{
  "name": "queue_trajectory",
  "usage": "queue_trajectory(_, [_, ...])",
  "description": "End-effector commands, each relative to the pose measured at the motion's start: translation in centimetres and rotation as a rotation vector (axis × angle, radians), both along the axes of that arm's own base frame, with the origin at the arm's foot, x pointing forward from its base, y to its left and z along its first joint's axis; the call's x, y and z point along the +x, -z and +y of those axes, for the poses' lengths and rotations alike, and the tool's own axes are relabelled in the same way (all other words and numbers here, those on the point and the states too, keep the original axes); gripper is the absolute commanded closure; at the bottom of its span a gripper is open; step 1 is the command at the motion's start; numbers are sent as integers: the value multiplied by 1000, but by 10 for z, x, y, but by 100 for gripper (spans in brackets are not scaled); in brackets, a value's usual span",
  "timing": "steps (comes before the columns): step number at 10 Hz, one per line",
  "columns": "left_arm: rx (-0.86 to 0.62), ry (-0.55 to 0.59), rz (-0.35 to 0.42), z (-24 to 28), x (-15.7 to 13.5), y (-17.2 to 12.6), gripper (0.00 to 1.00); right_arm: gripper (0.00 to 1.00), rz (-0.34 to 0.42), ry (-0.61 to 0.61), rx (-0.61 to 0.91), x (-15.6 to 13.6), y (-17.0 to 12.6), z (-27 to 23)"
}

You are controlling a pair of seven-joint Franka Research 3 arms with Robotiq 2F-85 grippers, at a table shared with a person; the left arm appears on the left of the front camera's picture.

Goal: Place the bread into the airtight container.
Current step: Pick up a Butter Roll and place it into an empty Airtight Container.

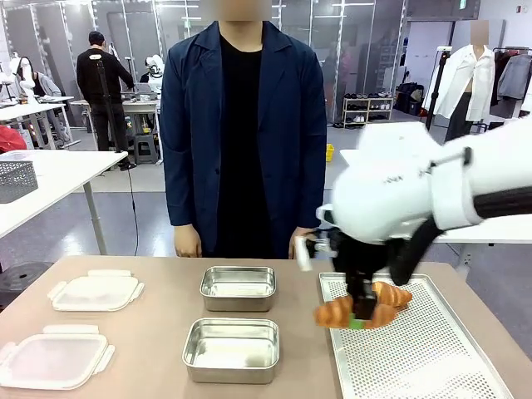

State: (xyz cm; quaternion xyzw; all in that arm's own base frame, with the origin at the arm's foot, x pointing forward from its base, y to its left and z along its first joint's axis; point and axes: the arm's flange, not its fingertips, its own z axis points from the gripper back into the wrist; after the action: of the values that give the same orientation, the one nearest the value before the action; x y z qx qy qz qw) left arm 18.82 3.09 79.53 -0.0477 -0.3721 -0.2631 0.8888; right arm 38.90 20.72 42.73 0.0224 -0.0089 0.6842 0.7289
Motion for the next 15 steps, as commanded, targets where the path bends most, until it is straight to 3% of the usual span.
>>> queue_trajectory(1, [-1, 1, -3, 1, 0, -3, 0, 53, 36, 26, -8, 13, -1, 62])
queue_trajectory(3, [-1, 1, -3, 1, 0, -3, 0, 53, 17, 71, 6, 11, 1, 123])
queue_trajectory(6, [-1, 1, -3, 1, 0, -3, 0, 53, -3, 109, 12, 23, 34, 196])
queue_trajectory(11, [-1, 1, -3, 1, 0, -3, 0, 53, 42, 96, 1, 26, 62, 225])
queue_trajectory(13, [-1, 1, -3, 1, 0, -3, 0, 13, 25, 86, 1, 23, 59, 224])
queue_trajectory(14, [-1, 1, -3, 1, 0, -3, 0, 0, 35, 89, -8, 23, 60, 223])
queue_trajectory(15, [-1, 1, -3, 1, 0, -3, 0, 0, 39, 87, -12, 23, 61, 222])
